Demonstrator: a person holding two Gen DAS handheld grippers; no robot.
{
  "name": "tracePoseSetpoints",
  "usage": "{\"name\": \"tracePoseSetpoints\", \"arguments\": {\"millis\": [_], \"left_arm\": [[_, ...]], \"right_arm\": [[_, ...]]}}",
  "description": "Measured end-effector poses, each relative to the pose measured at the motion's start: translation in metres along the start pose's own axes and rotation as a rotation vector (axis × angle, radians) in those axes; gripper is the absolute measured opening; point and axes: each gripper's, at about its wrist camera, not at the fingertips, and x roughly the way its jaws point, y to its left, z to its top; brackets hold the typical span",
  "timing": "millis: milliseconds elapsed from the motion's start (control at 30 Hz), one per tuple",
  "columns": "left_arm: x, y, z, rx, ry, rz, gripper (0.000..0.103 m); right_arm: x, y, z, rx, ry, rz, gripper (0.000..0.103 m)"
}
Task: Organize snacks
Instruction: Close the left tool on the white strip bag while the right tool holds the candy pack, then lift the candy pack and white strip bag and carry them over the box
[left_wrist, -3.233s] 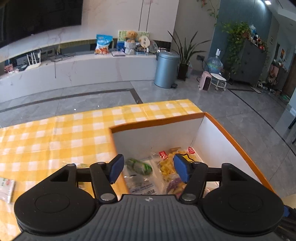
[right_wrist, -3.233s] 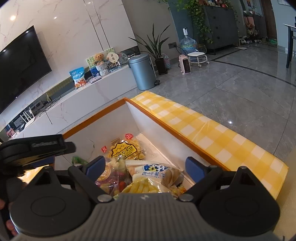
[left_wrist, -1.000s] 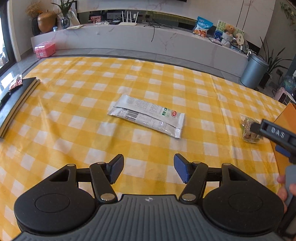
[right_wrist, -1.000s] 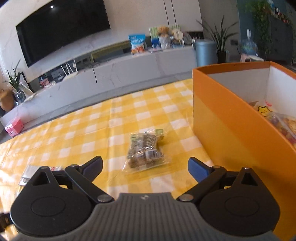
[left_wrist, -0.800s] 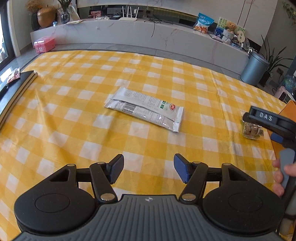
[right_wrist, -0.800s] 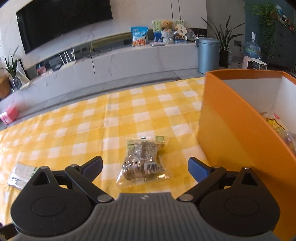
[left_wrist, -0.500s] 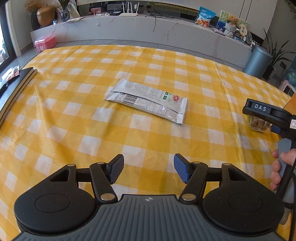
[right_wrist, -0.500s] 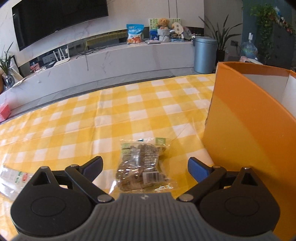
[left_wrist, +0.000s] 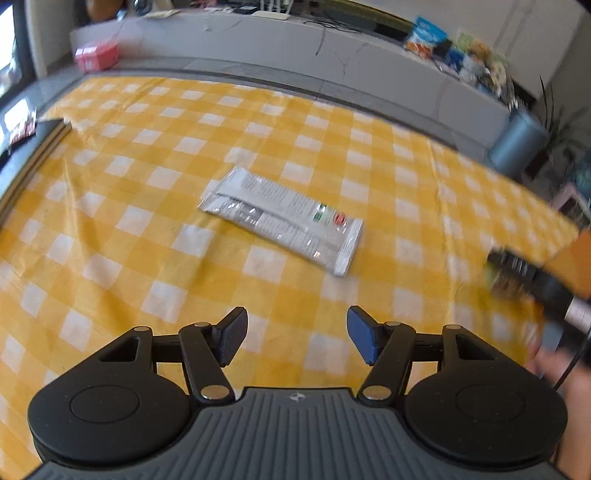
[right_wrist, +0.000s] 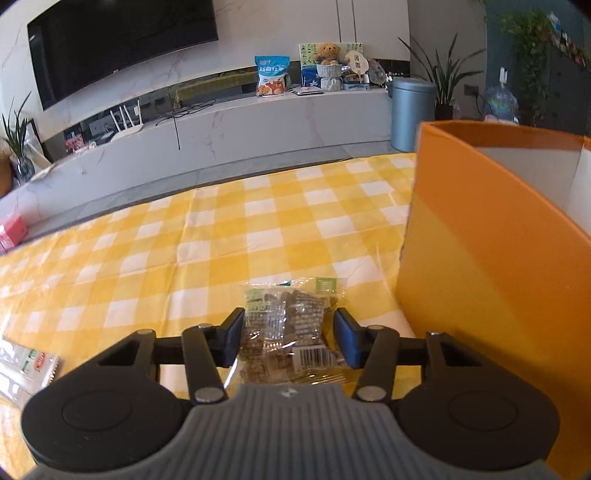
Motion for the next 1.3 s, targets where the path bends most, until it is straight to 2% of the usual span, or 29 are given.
{"name": "tracePoseSetpoints", "arguments": {"millis": [100,233,333,400,467,667,867,933,1000,1067,1133,1200,1300], "left_arm": [[0.006,0.002,0.024,-0.095,0.057,0.001,0.074],[0.027,0.009,0.06,-0.196,0.12,0.042,0.074],[0.046,0.011,0.078,-0.252,0.174,0.057,0.078],[0.055,0.011,0.086,-0.292,0.181,0.072,0.08],[0.065,0.008,0.093,-0.295,0.194,0.099,0.086],[0.095,0.003,0.104,-0.317,0.291,0.213,0.086],[0.115,0.001,0.12,-0.39,0.336,0.285,0.095],[0.124,-0.003,0.123,-0.372,0.374,0.304,0.103],[0.132,-0.012,0.125,-0.325,0.4,0.329,0.103],[0.135,-0.015,0.127,-0.3,0.408,0.305,0.098],[0.134,-0.018,0.131,-0.264,0.432,0.291,0.074],[0.135,-0.016,0.129,-0.283,0.488,0.309,0.07],[0.131,-0.016,0.122,-0.219,0.456,0.277,0.068]], "right_arm": [[-0.001,-0.009,0.003,0.036,0.014,0.025,0.048],[-0.003,-0.01,0.002,-0.028,0.035,0.059,0.048],[-0.004,-0.016,0.002,-0.002,0.045,0.084,0.048],[-0.005,-0.022,0.003,0.036,0.052,0.108,0.047],[-0.006,-0.024,0.003,0.047,0.054,0.125,0.047],[-0.007,-0.024,0.001,0.046,0.048,0.13,0.047],[-0.009,-0.026,0.001,0.059,0.053,0.136,0.047],[-0.009,-0.026,0.001,0.06,0.053,0.134,0.047],[-0.009,-0.026,0.001,0.061,0.053,0.134,0.047],[-0.008,-0.026,0.002,0.063,0.054,0.134,0.047],[-0.009,-0.026,0.001,0.061,0.053,0.134,0.047],[-0.009,-0.025,0.001,0.051,0.051,0.135,0.047],[-0.01,-0.025,0.001,0.049,0.051,0.135,0.045]]}}
